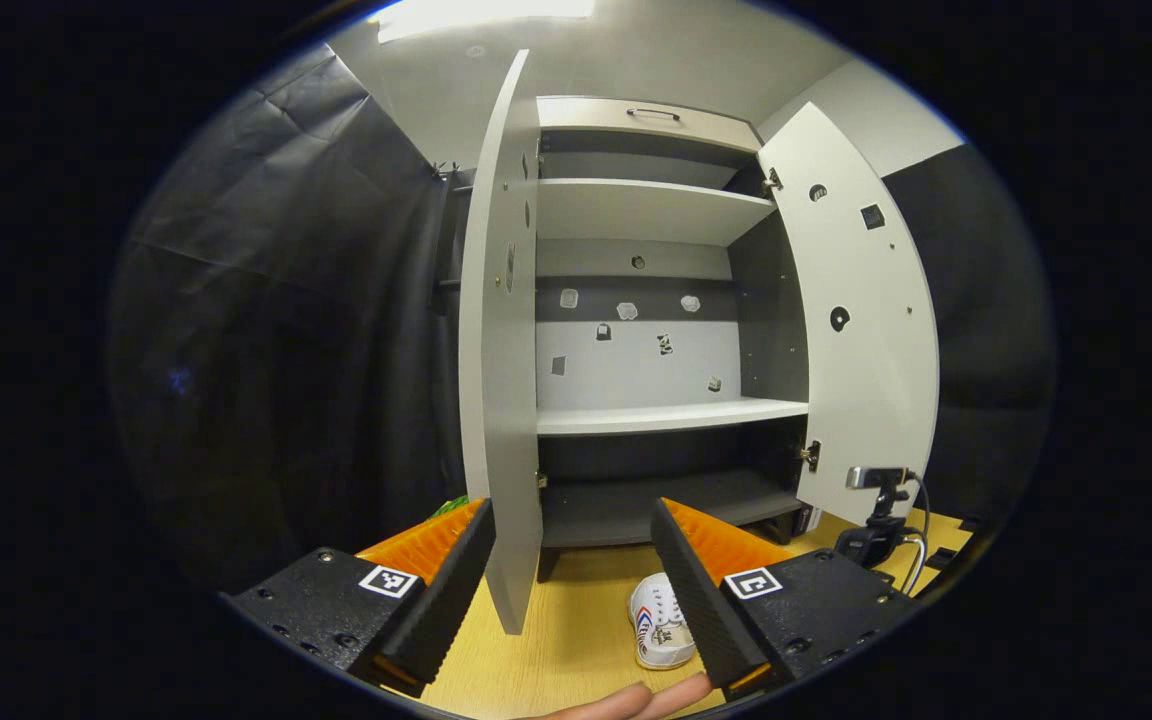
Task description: Grab one shoe with the right hand and put it into the shoe cabinet, grab the other shoe with the left hand and put it into the shoe cabinet; then close the right door with the right hand and the left door with the left hand.
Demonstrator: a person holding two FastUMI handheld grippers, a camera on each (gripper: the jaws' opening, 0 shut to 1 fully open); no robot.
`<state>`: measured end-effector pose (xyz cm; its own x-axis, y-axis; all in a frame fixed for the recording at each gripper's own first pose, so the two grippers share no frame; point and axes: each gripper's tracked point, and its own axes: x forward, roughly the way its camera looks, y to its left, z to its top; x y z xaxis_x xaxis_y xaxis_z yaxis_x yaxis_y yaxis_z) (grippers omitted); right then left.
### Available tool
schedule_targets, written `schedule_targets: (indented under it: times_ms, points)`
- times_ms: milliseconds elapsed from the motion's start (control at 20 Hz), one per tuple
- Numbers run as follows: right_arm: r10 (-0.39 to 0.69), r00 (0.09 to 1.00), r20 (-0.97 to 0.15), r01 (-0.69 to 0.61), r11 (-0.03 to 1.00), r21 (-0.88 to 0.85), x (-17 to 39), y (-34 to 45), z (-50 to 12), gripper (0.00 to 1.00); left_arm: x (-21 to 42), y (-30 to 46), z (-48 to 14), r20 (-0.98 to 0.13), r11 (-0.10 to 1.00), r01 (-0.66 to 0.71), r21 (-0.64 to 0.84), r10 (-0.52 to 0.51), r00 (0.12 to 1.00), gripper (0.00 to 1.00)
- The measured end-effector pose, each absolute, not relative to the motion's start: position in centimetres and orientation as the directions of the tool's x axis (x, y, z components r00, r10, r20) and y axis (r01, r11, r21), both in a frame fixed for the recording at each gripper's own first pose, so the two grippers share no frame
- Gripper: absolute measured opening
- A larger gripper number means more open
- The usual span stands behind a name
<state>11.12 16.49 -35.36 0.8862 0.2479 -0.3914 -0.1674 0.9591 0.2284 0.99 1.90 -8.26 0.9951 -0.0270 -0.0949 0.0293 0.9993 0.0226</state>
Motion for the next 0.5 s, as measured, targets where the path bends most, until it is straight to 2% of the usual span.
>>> schedule_targets:
  times_ms: [50,250,500]
  points:
    - [0.253,0.895,-0.367,-0.183,0.959,0.215,10.9,16.5,-33.5,0.01,0.9,1.9,-8.2,-0.092,0.999,0.03,0.023,-0.028,0.995,0.95]
    - [0.286,0.919,-0.271,-0.241,0.952,0.187,11.1,16.1,-25.9,0.01,1.1,1.3,-8.4,-0.096,0.999,0.04,0.019,-0.038,0.995,0.95]
    - [0.272,0.951,-0.15,-0.259,0.961,0.1,12.2,14.5,-15.5,0.01,1.5,0.3,-9.0,-0.093,0.998,0.058,0.03,-0.055,0.994,0.95]
